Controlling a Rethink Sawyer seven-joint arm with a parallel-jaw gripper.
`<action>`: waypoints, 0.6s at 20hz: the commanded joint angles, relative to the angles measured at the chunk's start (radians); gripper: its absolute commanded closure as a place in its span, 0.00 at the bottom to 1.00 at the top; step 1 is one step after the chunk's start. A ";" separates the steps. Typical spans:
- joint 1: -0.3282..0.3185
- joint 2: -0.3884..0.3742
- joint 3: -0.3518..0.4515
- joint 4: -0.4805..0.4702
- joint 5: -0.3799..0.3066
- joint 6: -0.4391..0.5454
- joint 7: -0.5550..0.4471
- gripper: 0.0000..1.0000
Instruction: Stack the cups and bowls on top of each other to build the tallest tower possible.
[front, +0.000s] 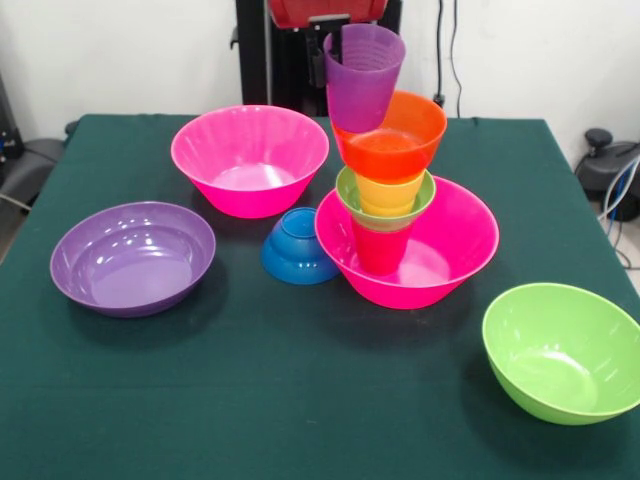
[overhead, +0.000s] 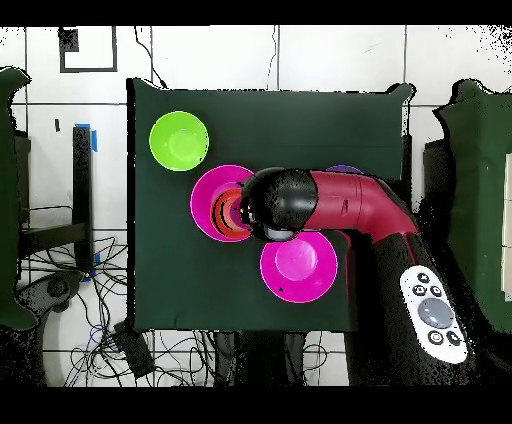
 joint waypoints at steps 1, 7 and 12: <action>0.045 -0.014 -0.038 0.044 0.057 0.038 0.176 1.00; 0.069 0.010 -0.057 0.023 0.073 0.037 0.185 1.00; 0.095 0.034 -0.078 0.008 0.079 0.018 0.197 1.00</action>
